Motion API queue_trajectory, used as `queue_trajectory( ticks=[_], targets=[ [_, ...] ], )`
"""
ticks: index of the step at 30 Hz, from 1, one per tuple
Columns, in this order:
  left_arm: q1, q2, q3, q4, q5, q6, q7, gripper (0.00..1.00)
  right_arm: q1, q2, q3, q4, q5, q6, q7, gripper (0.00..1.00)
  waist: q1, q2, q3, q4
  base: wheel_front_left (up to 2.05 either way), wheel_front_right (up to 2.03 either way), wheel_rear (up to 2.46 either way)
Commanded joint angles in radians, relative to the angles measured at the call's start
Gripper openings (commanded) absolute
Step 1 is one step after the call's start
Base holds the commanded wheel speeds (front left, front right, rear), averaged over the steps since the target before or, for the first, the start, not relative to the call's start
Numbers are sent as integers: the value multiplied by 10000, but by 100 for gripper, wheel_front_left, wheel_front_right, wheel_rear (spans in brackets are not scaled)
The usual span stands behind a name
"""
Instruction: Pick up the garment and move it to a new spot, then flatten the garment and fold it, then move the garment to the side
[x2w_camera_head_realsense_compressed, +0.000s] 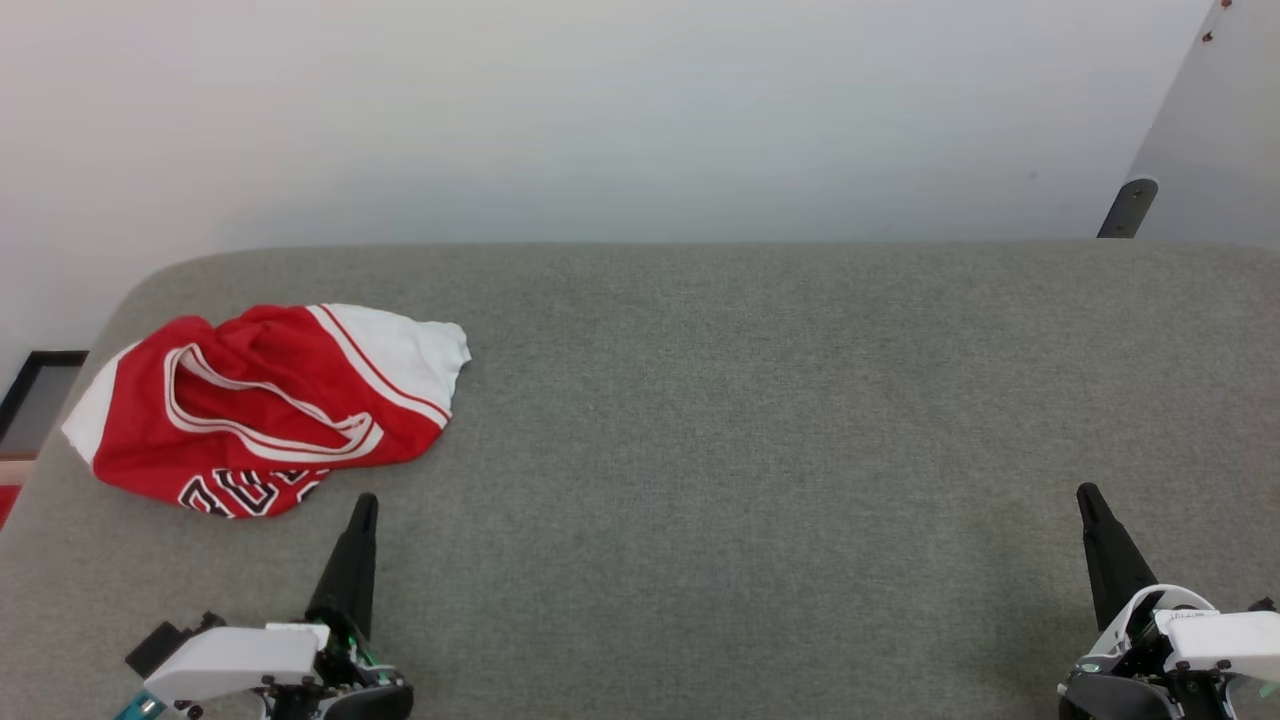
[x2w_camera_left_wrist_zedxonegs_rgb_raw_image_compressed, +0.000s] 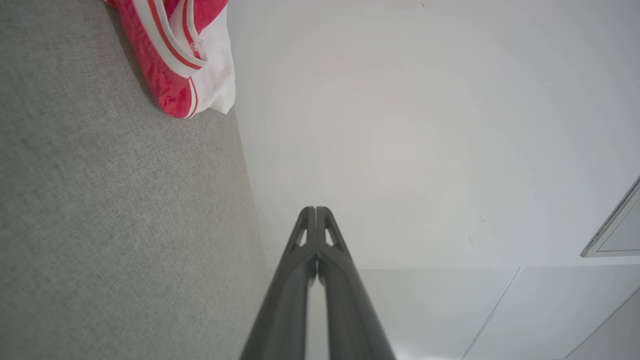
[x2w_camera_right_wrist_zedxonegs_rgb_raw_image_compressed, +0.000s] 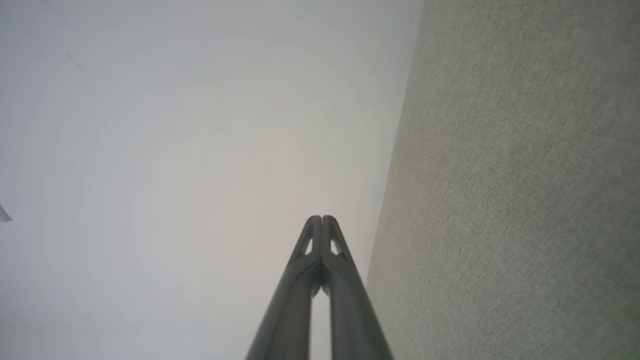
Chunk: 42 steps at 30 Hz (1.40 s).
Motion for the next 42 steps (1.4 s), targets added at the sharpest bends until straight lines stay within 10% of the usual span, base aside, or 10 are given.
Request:
queue_trajectory(
  ticks=[1,15,16,42],
  targets=[
    [-97,-7,20,4,-36,-59,17,0,-34,37,9,-4,66,4,-8,0,0,0,0,0,0,0,0],
    [-97,-7,20,4,-35,-59,16,0,-34,37,9,-4,66,4,-8,0,0,0,0,0,0,0,0],
    [-3,3,1,2,4,0,-3,100,-4,0,1,2,2,0,-1,100,0,0,0,0,0,0,0],
    [-595,954,-935,374,3181,435,-1121,100,-1644,-601,1707,1432,-2417,0,-1113,100,0,0,-36,26,0,0,0]
  ],
)
